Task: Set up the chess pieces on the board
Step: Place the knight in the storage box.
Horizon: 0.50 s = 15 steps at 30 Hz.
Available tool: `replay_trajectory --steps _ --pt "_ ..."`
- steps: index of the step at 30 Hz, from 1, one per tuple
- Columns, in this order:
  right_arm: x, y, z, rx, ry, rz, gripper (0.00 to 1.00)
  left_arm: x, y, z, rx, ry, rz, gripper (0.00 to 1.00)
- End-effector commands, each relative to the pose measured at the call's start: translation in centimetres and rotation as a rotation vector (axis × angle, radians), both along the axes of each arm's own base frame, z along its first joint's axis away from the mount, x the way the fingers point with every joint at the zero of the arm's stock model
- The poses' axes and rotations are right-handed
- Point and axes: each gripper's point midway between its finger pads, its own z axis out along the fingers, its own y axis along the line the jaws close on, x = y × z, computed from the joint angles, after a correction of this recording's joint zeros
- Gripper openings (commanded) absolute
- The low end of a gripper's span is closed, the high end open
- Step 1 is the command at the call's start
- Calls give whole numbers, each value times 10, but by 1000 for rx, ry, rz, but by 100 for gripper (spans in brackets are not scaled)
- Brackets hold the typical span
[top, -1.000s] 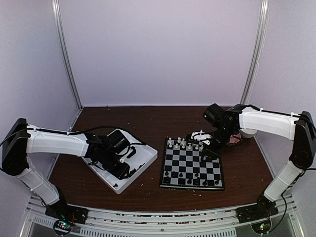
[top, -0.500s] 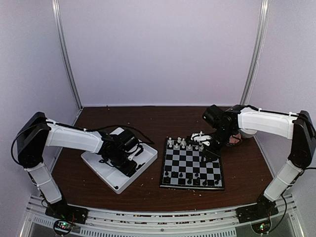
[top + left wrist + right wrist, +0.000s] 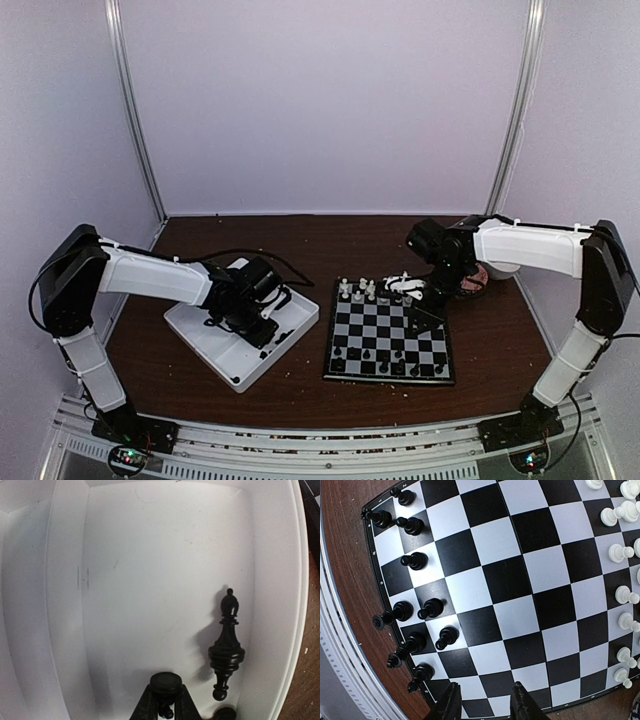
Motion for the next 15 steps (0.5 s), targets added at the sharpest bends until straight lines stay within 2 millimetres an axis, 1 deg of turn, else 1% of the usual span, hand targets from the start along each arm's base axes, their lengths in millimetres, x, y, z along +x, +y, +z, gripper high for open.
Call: replay_trajectory --steps 1,6,8,10,12,15 --pt "6 7 10 27 -4 -1 35 2 2 7 -12 -20 -13 8" --pt "6 15 20 76 -7 23 35 -3 -5 23 -78 -36 -87 5" --pt "4 22 28 118 -6 54 35 -6 -3 25 -103 -26 -99 5" --pt "1 32 38 173 -4 90 35 -8 -4 32 -145 -19 -119 4" --pt "0 43 51 227 -22 129 35 -12 -9 46 -205 -22 -160 4" --pt "-4 62 71 307 -71 202 37 -22 -27 74 -336 -13 -250 4"
